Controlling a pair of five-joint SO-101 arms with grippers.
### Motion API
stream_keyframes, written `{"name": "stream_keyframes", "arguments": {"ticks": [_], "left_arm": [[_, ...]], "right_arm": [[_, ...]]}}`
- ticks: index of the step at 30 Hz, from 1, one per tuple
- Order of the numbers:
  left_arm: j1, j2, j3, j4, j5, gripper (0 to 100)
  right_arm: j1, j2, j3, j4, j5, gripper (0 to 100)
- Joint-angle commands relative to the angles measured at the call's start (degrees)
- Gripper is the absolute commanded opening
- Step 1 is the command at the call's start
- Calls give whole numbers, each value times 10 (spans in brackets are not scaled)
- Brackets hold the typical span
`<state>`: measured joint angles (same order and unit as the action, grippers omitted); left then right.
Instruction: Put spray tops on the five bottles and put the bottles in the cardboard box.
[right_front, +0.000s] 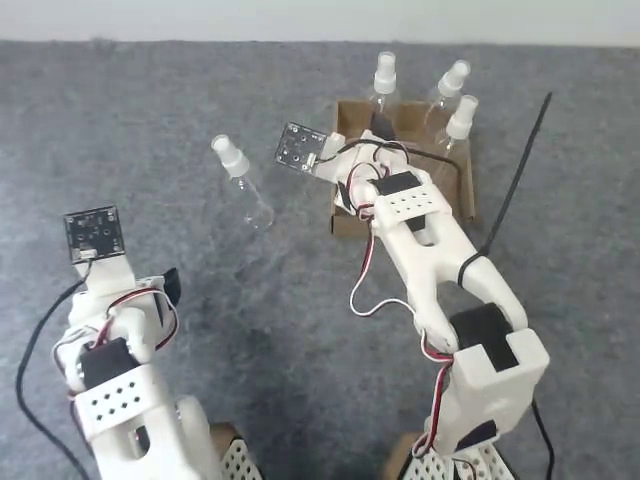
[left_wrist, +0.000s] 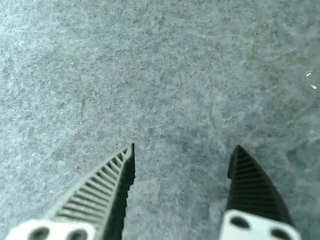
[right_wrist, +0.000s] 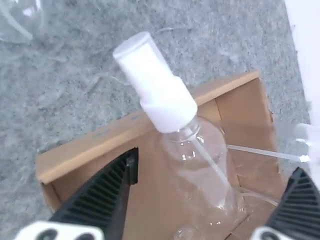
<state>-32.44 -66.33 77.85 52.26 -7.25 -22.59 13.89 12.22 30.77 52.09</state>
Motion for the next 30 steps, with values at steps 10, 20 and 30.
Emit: {"name": "stream_keyframes", "arguments": {"ticks": [10, 20, 30], "left_arm": [[3, -12, -4, -10, -4, 283], [10, -12, 0, -10, -4, 283], [15, -12, 1, -10, -4, 283]], "right_arm": [[7, -7, -44, -11, -2, 384], [10, 56, -129, 43, -3, 384], [11, 89, -144, 39, -3, 384]]}}
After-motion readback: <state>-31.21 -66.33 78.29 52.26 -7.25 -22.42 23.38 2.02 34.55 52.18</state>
